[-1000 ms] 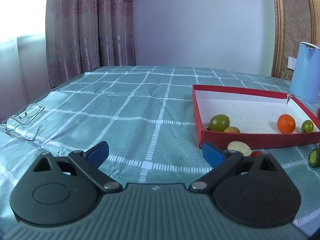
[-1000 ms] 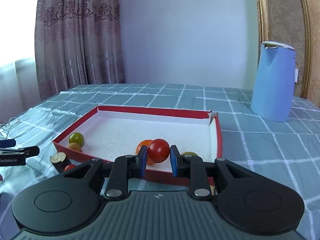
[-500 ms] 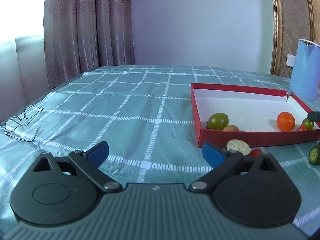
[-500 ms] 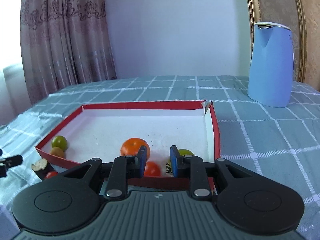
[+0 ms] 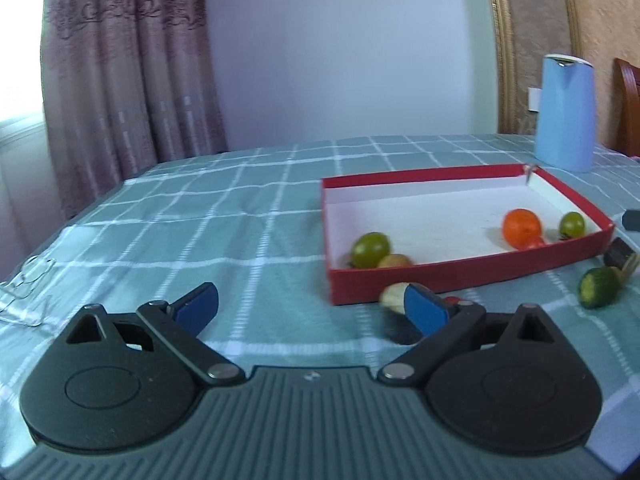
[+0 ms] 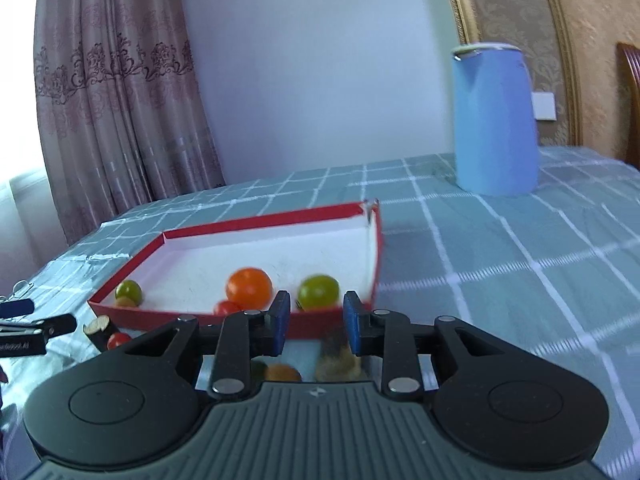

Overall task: Organize fruits
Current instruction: 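Grasp the dark eggplant slice with the left gripper while the right gripper grips the wooden log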

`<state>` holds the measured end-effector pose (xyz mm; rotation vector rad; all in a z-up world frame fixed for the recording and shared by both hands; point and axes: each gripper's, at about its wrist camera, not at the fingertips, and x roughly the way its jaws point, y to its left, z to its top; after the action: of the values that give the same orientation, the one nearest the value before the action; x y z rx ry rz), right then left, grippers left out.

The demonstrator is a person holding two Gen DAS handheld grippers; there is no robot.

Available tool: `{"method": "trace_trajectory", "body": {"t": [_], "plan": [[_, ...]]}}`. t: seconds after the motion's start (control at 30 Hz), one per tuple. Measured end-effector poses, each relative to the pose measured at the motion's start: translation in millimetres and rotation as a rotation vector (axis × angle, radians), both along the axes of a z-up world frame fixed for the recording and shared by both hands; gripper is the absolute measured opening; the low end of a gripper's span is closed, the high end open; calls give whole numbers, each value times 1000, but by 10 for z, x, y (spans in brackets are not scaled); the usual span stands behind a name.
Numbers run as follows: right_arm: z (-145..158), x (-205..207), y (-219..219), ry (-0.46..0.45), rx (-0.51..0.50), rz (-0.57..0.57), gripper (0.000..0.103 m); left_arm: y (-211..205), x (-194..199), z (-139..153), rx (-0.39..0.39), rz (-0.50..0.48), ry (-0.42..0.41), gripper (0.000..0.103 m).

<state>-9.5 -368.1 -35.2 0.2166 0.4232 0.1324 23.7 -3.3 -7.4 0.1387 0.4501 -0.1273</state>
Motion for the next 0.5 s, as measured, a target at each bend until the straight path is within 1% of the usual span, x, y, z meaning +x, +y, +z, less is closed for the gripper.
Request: {"method": "trace_trajectory", "body": {"t": [0.03,0.17,0.3,0.37,0.5], "plan": [[-28,-20,-32,6,11,0,28,-32,10,2,-1,-15,1,96],[-119,-52,-134,19,61,-7,28,-132,63,-16,13,-54,16,94],[-141,-76,-150,11,79,7,28,-153,162,-45,5,-62,48,92],[-149,-80,-167,12,92,11,28,-157,185,-49,-4,-64,57,92],[-167,-75,-214,14,127,13,28,-214,221,-74,4,-75,65,90]]}}
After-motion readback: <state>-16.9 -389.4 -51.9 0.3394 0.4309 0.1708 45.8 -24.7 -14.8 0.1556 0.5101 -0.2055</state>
